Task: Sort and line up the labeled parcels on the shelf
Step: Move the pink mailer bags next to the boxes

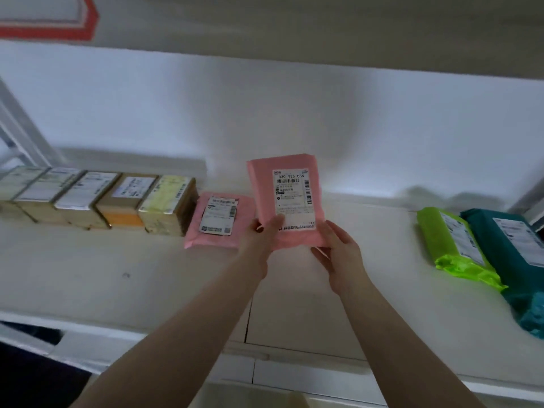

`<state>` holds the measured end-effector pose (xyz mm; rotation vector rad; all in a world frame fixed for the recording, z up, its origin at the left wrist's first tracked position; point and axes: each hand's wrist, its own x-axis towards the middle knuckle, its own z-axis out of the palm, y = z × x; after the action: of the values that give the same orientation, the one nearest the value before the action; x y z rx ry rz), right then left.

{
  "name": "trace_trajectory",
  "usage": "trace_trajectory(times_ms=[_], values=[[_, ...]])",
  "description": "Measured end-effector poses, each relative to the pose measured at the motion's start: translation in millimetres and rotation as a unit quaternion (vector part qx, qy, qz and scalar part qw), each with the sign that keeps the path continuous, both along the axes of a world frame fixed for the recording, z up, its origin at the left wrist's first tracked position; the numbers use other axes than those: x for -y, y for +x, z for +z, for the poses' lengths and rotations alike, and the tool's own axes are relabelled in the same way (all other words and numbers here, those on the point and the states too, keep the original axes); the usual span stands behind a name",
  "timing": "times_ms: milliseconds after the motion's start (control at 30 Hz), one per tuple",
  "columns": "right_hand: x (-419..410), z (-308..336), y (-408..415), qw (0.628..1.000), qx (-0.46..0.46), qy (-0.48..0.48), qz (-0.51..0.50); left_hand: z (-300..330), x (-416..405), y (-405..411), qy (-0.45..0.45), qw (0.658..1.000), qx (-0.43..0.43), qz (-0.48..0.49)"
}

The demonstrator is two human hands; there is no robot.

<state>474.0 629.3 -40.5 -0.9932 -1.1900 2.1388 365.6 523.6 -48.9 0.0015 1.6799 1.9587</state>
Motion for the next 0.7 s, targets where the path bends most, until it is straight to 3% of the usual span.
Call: trace_trajectory(times_ms=[333,700], values=[[49,6,-43,0.997,-0.005,0.058,0.052,10,68,-32,0.009,0.999,-0.047,-0.012],[81,3,-54,0.995,-0.035,0.071,0.056,4,93,-55,0.047,0.998,-0.021,-0.037]])
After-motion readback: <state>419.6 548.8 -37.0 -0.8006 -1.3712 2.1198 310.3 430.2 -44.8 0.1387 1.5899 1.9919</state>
